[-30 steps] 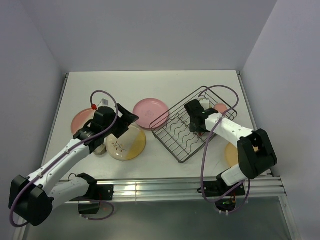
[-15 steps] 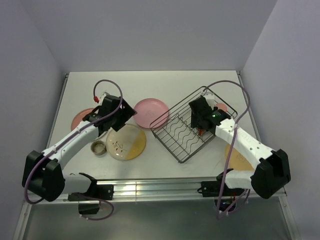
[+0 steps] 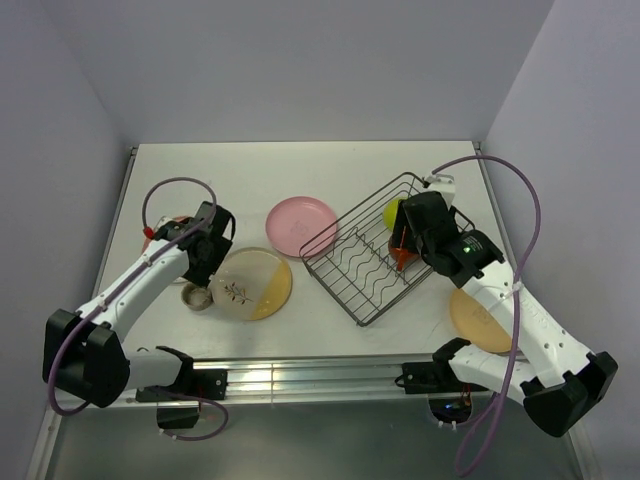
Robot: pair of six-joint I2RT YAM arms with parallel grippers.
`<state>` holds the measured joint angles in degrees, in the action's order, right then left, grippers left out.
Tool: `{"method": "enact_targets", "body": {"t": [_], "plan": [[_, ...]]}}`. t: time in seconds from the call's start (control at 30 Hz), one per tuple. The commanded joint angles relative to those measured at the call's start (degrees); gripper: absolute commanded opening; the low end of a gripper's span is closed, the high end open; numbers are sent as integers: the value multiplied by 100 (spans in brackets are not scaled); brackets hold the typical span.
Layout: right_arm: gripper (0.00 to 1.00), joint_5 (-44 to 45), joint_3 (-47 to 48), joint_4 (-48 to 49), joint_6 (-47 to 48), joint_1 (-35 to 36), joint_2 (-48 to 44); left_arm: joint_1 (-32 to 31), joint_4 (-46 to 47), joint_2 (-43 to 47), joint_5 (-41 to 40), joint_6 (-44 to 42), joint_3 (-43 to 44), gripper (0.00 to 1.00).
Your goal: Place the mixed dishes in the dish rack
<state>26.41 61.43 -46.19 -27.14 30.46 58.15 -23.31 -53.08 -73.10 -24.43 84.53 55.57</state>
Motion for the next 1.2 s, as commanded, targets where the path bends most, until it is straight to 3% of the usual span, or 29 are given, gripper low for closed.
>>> {"method": "enact_targets", "body": {"t": [0.0,0.27,0.5,0.7,0.8,0.87,0.93,1.17], "plan": [[73,-66,106,-74,15,66,-163,317,-591,208,-240,408,-133,76],[73,-101,-87,-21,86,74,-330,1021,184,657,25,178,-978,69],[73,-145,-105,23,121,83,-454,1162,482,139,298,-24,-1031,59],[73,-154,-219,40,112,74,-524,1250,720,-362,517,-156,-1092,58],[73,-128,-219,23,121,74,-542,1268,843,-486,640,-200,-1162,45],[73,-110,-210,-4,121,74,-550,1285,896,-486,685,-244,-1189,28],[73,-128,-219,14,103,74,-568,1329,817,-425,693,-279,-1119,6],[73,-277,-210,49,68,101,-489,1338,-298,523,79,-157,-180,1]]}}
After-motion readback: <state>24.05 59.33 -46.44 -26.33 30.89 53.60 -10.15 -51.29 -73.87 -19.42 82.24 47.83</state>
